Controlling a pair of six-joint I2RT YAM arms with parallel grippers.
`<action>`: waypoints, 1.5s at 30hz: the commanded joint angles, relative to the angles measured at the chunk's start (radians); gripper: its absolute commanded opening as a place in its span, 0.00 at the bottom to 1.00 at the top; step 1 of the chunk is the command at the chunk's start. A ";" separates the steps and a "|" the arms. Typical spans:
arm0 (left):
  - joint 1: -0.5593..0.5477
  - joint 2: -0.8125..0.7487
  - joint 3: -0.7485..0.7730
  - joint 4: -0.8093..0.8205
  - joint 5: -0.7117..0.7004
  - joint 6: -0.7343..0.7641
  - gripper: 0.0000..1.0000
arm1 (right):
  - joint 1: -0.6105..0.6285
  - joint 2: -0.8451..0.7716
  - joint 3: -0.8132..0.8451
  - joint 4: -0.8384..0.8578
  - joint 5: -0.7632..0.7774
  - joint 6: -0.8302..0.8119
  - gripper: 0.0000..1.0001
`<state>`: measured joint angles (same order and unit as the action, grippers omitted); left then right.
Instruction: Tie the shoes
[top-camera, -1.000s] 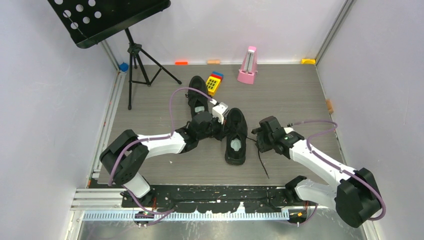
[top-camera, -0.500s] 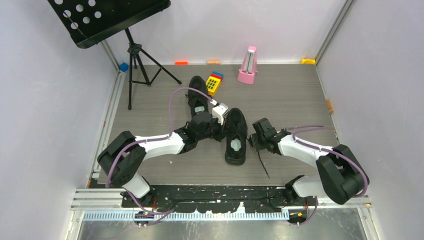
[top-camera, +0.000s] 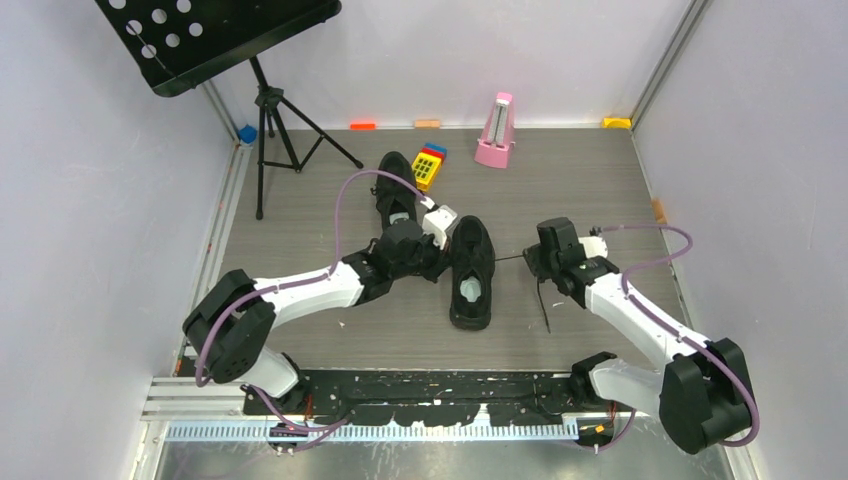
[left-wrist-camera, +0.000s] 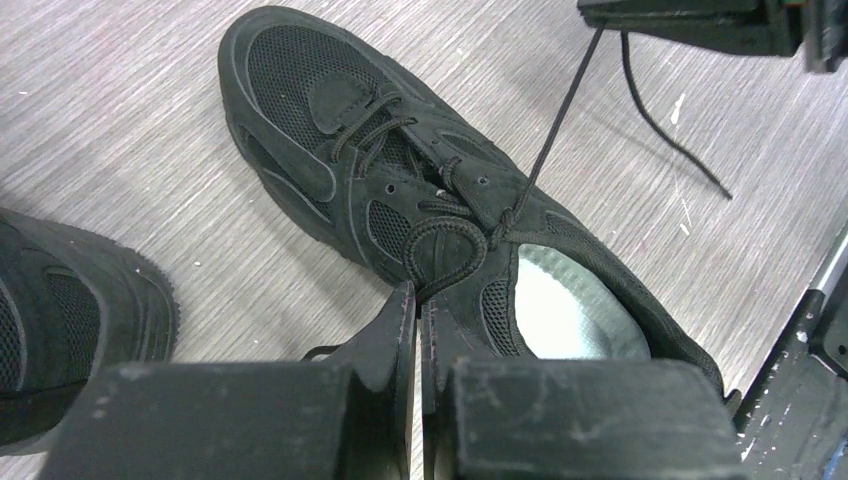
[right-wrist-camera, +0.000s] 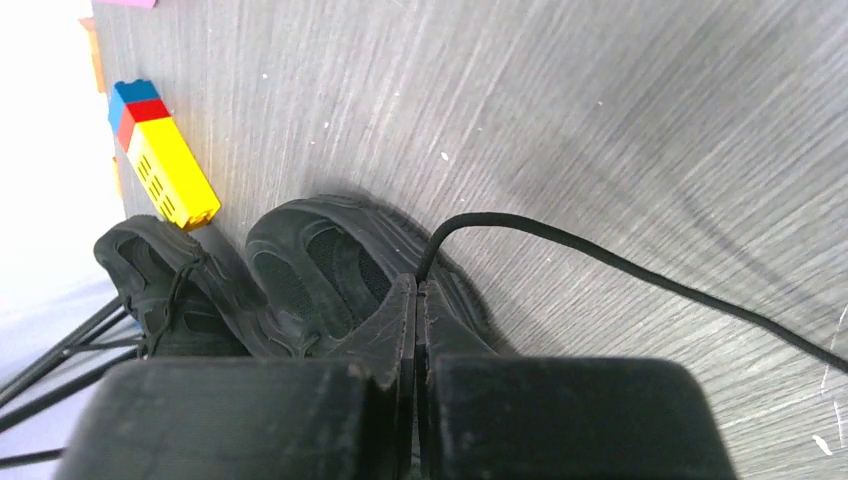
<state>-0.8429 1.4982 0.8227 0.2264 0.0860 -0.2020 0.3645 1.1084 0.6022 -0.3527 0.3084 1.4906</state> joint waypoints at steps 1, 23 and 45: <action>0.007 0.005 0.055 -0.073 -0.069 0.074 0.00 | -0.029 -0.032 0.069 -0.074 0.066 -0.214 0.00; -0.076 0.118 0.280 -0.285 -0.120 0.414 0.00 | -0.040 -0.003 0.150 0.339 -0.661 -0.694 0.00; -0.075 0.176 0.301 -0.144 -0.091 0.450 0.00 | -0.013 0.112 0.193 0.440 -0.786 -0.566 0.00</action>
<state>-0.9180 1.6665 1.0843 0.0124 -0.0059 0.2256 0.3305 1.2068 0.7612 0.0193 -0.4561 0.8948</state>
